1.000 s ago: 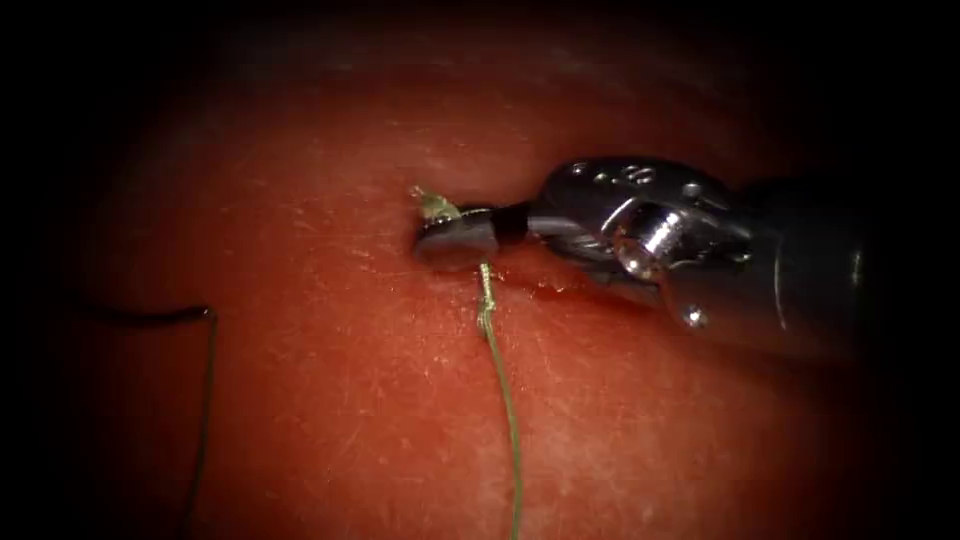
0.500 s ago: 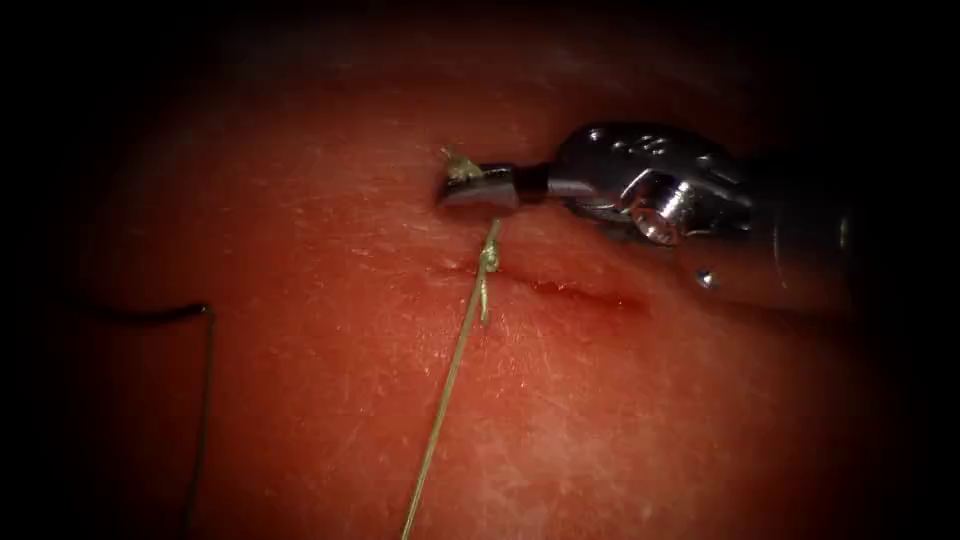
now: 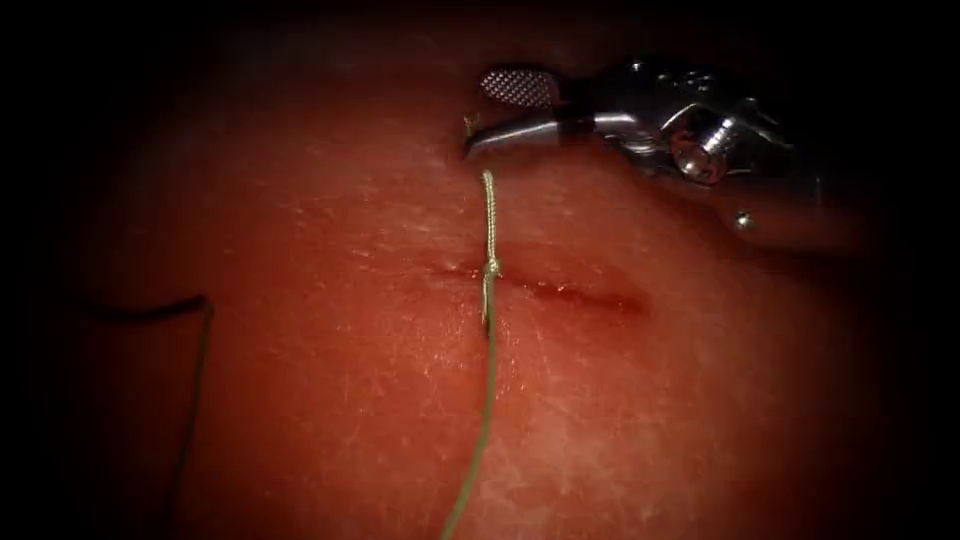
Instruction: Wound Closure
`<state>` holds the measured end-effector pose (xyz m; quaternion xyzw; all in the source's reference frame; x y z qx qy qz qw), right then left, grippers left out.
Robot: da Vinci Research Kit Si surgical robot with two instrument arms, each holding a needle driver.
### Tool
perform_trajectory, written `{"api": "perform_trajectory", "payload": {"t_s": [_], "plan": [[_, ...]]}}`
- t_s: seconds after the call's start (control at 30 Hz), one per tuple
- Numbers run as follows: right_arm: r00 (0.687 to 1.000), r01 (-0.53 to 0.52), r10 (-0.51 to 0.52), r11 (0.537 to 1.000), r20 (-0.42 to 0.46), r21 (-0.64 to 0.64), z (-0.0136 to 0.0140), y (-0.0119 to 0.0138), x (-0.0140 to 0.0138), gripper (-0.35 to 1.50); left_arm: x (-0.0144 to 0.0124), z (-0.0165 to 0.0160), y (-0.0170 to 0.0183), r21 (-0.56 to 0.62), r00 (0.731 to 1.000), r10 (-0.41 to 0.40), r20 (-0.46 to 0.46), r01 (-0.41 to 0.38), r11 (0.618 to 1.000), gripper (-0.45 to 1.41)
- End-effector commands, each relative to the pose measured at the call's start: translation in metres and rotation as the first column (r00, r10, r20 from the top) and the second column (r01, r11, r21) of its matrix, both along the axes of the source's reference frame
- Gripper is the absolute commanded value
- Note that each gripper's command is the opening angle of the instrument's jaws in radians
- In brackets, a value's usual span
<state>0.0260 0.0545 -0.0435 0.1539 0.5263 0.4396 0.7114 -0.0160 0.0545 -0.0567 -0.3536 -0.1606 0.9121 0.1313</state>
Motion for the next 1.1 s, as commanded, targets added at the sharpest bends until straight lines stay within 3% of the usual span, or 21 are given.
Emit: {"api": "perform_trajectory", "payload": {"t_s": [0.03, 0.13, 0.27, 0.37, 0.47, 0.5, 0.6, 0.73, 0.87, 1.1], "plan": [[1.000, -0.018, 0.017, 1.000, 0.009, 0.005, -0.0002, 0.0012, -0.0006, 1.45, -0.0002, 0.0004, 0.0001, -0.003, 1.000, 0.001, 0.000, -0.001, 1.000, -0.35], [0.999, -0.038, 0.038, 0.999, 0.022, -0.007, -0.0026, 0.0026, -0.0031, 1.46, 0.0011, -0.0012, 0.0033, -0.034, 1.000, -0.008, -0.018, 0.007, 0.999, -0.35], [0.998, 0.055, -0.055, 0.998, -0.021, -0.034, -0.0055, 0.0018, -0.0040, 1.21, 0.0022, -0.0026, 0.0077, -0.085, 0.999, -0.019, -0.043, 0.016, 0.996, -0.35], [0.977, 0.180, -0.188, 0.980, -0.098, -0.085, -0.0073, -0.0006, -0.0021, 0.54, 0.0033, -0.0031, 0.0121, -0.107, 0.998, -0.044, -0.045, 0.039, 0.993, -0.35], [0.966, 0.225, -0.235, 0.969, -0.110, -0.100, -0.0073, -0.0020, 0.0002, 0.41, 0.0038, -0.0028, 0.0138, -0.114, 0.997, -0.060, -0.046, 0.054, 0.992, -0.35], [0.955, 0.256, -0.270, 0.959, -0.122, -0.117, -0.0068, -0.0028, 0.0021, -0.01, 0.0038, -0.0024, 0.0145, -0.117, 0.996, -0.071, -0.045, 0.065, 0.991, -0.35], [0.945, 0.292, -0.307, 0.948, -0.117, -0.126, -0.0057, -0.0039, 0.0041, -0.35, 0.0035, -0.0019, 0.0151, -0.114, 0.996, -0.073, -0.042, 0.068, 0.991, -0.35], [0.928, 0.338, -0.356, 0.929, -0.114, -0.148, -0.0035, -0.0055, 0.0060, -0.35, 0.0027, -0.0007, 0.0164, -0.108, 0.996, -0.085, -0.022, 0.082, 0.991, -0.35], [0.917, 0.358, -0.378, 0.920, -0.124, -0.158, -0.0036, -0.0063, 0.0059, -0.35, 0.0021, 0.0013, 0.0180, -0.113, 0.995, -0.094, -0.029, 0.090, 0.989, -0.35], [0.917, 0.329, -0.358, 0.928, -0.174, -0.175, -0.0052, -0.0062, 0.0044, -0.35, 0.0001, 0.0098, 0.0209, -0.129, 0.996, -0.085, -0.031, 0.080, 0.988, -0.35]]}}
